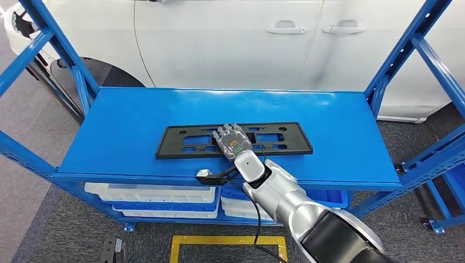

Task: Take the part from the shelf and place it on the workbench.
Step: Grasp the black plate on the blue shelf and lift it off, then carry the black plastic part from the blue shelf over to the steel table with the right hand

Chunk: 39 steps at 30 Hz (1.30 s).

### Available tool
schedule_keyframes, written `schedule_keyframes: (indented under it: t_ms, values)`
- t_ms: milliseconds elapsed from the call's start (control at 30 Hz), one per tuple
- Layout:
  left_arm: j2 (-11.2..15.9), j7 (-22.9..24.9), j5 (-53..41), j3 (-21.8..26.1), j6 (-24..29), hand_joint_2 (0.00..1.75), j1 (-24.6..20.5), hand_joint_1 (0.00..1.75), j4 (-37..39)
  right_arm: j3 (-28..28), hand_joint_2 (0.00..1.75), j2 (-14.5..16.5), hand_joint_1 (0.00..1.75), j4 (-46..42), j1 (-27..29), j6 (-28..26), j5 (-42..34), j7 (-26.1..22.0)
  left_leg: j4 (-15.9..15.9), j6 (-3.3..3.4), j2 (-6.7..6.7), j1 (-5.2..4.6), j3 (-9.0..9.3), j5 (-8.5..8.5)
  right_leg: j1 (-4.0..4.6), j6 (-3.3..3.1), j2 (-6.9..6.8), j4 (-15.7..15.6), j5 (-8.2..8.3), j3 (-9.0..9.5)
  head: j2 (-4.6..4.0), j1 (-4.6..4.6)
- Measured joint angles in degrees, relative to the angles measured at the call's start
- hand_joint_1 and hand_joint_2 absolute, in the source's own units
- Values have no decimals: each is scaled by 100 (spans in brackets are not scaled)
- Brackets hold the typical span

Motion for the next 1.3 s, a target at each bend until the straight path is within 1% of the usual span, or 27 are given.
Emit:
schedule_keyframes:
  t_ms: [33,67,200,233,267,333,367,400,433,500,533,567,633,700,733,767,833,867,900,933,1000,1033,1067,1100,1200,1267,1300]
  values:
    - [2,1,0,11,2,0,-7,0,1,-11,175,2,175,4,-13,61,0,32,-291,25,-1,-2,119,118,8,32,5,36,-43,8,0,1]
    - [2,2,1,23,3,0,-11,0,1,-22,175,4,175,8,-28,106,-1,56,-435,56,-3,-7,178,142,17,62,10,60,-69,3,1,1]
    - [0,7,1,61,10,0,-14,0,2,-78,175,7,175,11,-75,235,-8,129,-484,211,-18,-14,196,91,18,164,9,120,-151,-34,1,2]
    - [1,3,0,67,14,0,-21,0,2,-92,175,7,175,11,-91,260,-8,147,-497,241,-17,-7,203,92,12,191,3,279,-251,-108,1,2]
    - [2,-2,-2,70,18,0,-27,0,2,-108,175,7,175,13,-105,280,-8,162,-507,264,-15,-2,211,91,4,215,-2,560,-397,-245,1,2]
    - [3,-14,-11,74,21,0,-35,0,2,-137,175,4,175,22,-115,300,-10,181,-507,293,-13,-12,214,78,-4,240,-9,1330,-701,-652,1,2]
    - [2,-20,-16,74,20,0,-35,0,2,-153,175,1,175,28,-112,302,-11,184,-506,301,-14,-16,219,72,-5,241,-9,1610,-753,-819,0,2]
    - [1,-32,-24,74,17,0,-35,0,2,-169,175,-3,175,34,-109,301,-13,185,-506,307,-17,-20,227,65,-5,234,-9,1695,-697,-898,0,2]
    - [1,-48,-32,74,12,0,-36,0,2,-184,175,-8,175,38,-109,296,-14,185,-505,309,-22,-24,240,57,-3,216,-9,1562,-537,-872,0,2]
    - [0,-124,-65,75,-5,0,-44,0,2,-227,175,-19,175,40,-121,269,-20,184,-506,297,-34,-32,273,37,15,143,-8,826,-85,-580,1,2]
    - [-2,-193,-92,75,-13,0,-53,0,2,-254,175,-24,175,38,-134,236,-34,180,-501,281,-40,-43,279,28,31,108,-10,464,60,-430,1,2]
    - [-4,-275,-127,75,-18,0,-61,0,2,-288,175,-28,175,34,-147,188,-57,166,-501,257,-41,-49,277,23,49,81,-11,222,135,-332,0,2]
    - [-9,-407,-202,74,-16,0,-73,0,2,-361,175,-46,175,26,-165,48,-124,111,-513,198,-38,-54,270,20,74,53,-8,84,126,-286,1,2]
    - [-11,-449,-256,74,-2,0,-78,0,2,-443,175,-63,175,1,-170,-102,-209,28,-490,139,-24,-51,263,-21,38,9,-4,26,149,-252,1,2]
    - [-12,-449,-269,73,5,0,-83,0,2,-485,175,-67,175,-20,-181,-194,-268,-26,-370,114,-19,-52,216,-105,18,-16,-5,-10,165,-227,1,2]
    - [-12,-435,-275,73,7,0,-90,0,2,-531,175,-68,175,-52,-191,-311,-345,-98,-134,92,-15,-50,112,-243,1,-36,-8,-38,174,-203,1,1]
    - [-13,-381,-279,72,1,0,-93,0,2,-648,175,-68,175,-155,-205,-681,-613,-356,608,53,-13,-39,-236,-590,11,-65,-9,-39,166,-192,1,0]
    - [-12,-358,-280,73,-5,0,-89,0,2,-734,175,-69,175,-257,-194,-881,-819,-552,927,37,-13,-33,-400,-691,15,-72,-7,-33,157,-189,1,0]
    - [-12,-347,-281,75,-14,0,-83,0,2,-846,175,-75,175,-434,-165,-1049,-1097,-798,1076,25,-13,-28,-486,-687,17,-73,-4,-23,145,-184,1,0]
    - [-11,-353,-279,84,-27,0,-78,0,2,-980,175,-89,175,-710,-113,-1152,-1441,-1081,992,19,-12,-22,-460,-566,16,-67,0,-7,127,-176,1,0]
    - [-3,-388,-276,110,-56,0,-74,0,2,-1282,175,-145,175,-1559,75,-1186,-2388,-1743,287,23,-7,-9,-154,-150,10,-31,0,47,67,-156,1,1]
    - [1,-405,-279,128,-74,0,-70,0,2,-1426,175,-201,175,-2141,208,-1129,-3052,-2156,-81,38,-5,-14,19,-11,20,-3,-5,84,33,-160,1,1]
    - [5,-418,-284,148,-92,0,-60,0,3,-1543,175,-259,175,-2758,349,-1039,-3756,-2562,-322,66,-7,-21,133,53,29,24,-13,108,8,-170,1,1]
    - [8,-426,-290,169,-115,0,-45,0,4,-1638,175,-327,175,-3402,496,-921,-4431,-2919,-430,97,-12,-30,185,50,39,50,-21,123,-9,-180,1,2]
    - [19,-474,-271,228,-263,0,-6,0,6,-1836,175,-555,175,-5233,947,-435,-5999,-3707,-459,199,-33,-32,205,29,41,124,-35,140,-68,-173,1,4]
    - [28,-534,-200,280,-405,0,-3,0,6,-1935,175,-713,175,-6364,1280,-27,-7073,-4332,-492,262,-40,-17,224,30,29,182,-35,438,-297,-289,1,4]
    - [33,-564,-148,318,-460,0,2,0,6,-1974,175,-784,175,-6865,1441,211,-7570,-4570,-498,285,-39,-16,232,24,19,203,-33,765,-483,-436,1,4]
